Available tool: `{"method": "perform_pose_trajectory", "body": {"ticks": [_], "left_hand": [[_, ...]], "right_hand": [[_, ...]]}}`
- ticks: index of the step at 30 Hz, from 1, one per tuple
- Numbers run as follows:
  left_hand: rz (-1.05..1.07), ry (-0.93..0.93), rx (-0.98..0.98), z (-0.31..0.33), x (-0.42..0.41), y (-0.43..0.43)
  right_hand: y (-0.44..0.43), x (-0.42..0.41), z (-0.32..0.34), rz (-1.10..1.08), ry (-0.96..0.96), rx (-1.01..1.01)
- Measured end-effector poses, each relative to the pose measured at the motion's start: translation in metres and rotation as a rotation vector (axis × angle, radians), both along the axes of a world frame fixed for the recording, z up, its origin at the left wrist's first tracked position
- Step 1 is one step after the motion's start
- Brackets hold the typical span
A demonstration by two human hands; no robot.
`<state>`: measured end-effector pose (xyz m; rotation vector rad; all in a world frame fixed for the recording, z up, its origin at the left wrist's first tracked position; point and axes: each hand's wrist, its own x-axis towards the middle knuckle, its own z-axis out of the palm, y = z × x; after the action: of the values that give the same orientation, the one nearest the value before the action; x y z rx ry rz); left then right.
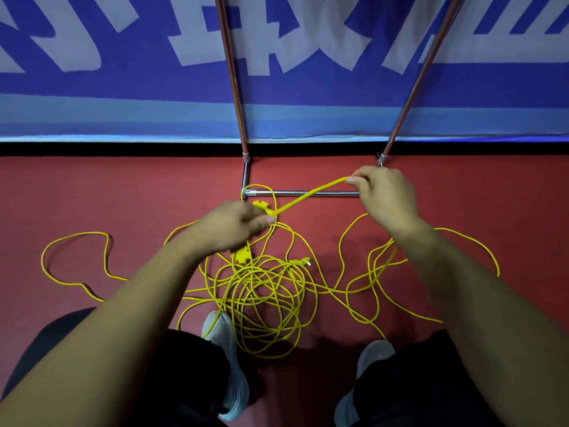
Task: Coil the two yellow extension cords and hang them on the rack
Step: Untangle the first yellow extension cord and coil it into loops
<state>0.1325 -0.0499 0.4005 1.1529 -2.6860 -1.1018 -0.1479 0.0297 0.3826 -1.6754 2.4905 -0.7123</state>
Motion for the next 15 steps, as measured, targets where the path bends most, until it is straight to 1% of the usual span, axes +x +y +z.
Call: {"method": "perform_pose_trajectory", "body": {"ticks": [1,2,4,6,8,11,13,14,15], "left_hand": [[0.04,0.006,-0.078,0.0,0.003,-0.005],[0.077,0.012,-0.137,0.001,0.006,-0.011],[0.13,0.009,-0.185,0.001,0.013,-0.019],[0.189,-0.012,-0.188,-0.002,0.02,-0.022],[0.281,-0.01,-0.218,-0.003,0.024,-0.026],[0.435,-0.012,-0.281,0.002,0.031,-0.036],[0.512,-0.02,-0.258,0.004,0.035,-0.038],[0.518,-0.031,-0.188,0.005,0.036,-0.036],[0.503,-0.04,-0.078,0.004,0.034,-0.033]], "right_hand": [[0.0,-0.001,-0.003,-0.028,-0.02,0.067],[0.0,-0.004,-0.007,-0.022,-0.08,0.117],[-0.002,-0.011,-0.011,0.056,-0.176,0.165],[-0.002,-0.016,-0.013,0.108,-0.166,0.161],[-0.001,-0.02,-0.016,0.12,-0.109,0.126],[-0.004,-0.026,-0.02,0.061,-0.074,0.098],[-0.006,-0.028,-0.021,-0.027,-0.089,0.065],[-0.007,-0.028,-0.021,-0.081,-0.092,0.036],[-0.007,-0.028,-0.02,-0.137,-0.099,0.006]]}}
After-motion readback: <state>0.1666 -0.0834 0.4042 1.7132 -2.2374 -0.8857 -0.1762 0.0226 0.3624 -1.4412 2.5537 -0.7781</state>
